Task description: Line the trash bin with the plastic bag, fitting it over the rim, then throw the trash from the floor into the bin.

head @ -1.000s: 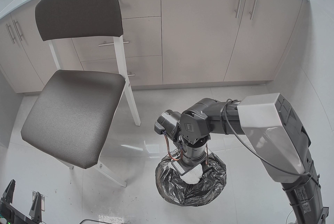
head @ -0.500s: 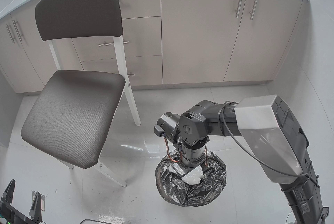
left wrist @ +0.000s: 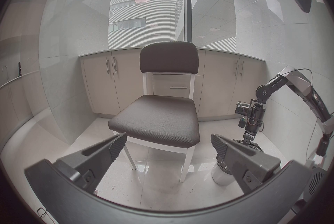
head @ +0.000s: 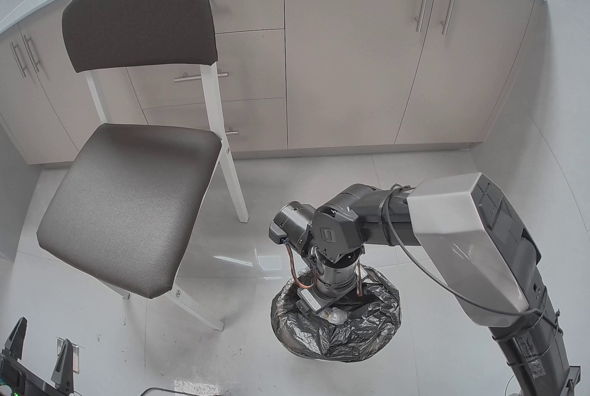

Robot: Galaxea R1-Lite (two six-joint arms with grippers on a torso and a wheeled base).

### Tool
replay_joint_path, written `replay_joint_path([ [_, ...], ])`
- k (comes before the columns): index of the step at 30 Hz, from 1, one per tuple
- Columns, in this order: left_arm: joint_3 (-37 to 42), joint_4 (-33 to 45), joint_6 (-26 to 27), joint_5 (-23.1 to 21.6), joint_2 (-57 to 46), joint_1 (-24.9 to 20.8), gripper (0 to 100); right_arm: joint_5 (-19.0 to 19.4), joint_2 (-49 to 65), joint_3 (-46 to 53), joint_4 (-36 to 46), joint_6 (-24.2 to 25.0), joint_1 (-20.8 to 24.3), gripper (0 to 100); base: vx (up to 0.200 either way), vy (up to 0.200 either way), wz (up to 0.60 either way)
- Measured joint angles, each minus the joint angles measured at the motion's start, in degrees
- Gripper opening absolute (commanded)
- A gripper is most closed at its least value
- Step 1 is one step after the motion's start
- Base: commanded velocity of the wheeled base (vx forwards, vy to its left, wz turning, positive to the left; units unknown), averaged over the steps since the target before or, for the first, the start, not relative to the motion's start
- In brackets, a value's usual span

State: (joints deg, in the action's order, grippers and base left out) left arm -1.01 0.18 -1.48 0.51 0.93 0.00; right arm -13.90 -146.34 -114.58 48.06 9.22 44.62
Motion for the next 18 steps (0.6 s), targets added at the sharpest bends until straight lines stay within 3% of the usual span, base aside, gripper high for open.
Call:
replay_joint_path([
  [18,0.0,0.0,0.0,0.0,0.0,0.0,100,0.0,-3.0,0.0,-5.5,0.1,-2.1,100,0.000,0.000,0.00],
])
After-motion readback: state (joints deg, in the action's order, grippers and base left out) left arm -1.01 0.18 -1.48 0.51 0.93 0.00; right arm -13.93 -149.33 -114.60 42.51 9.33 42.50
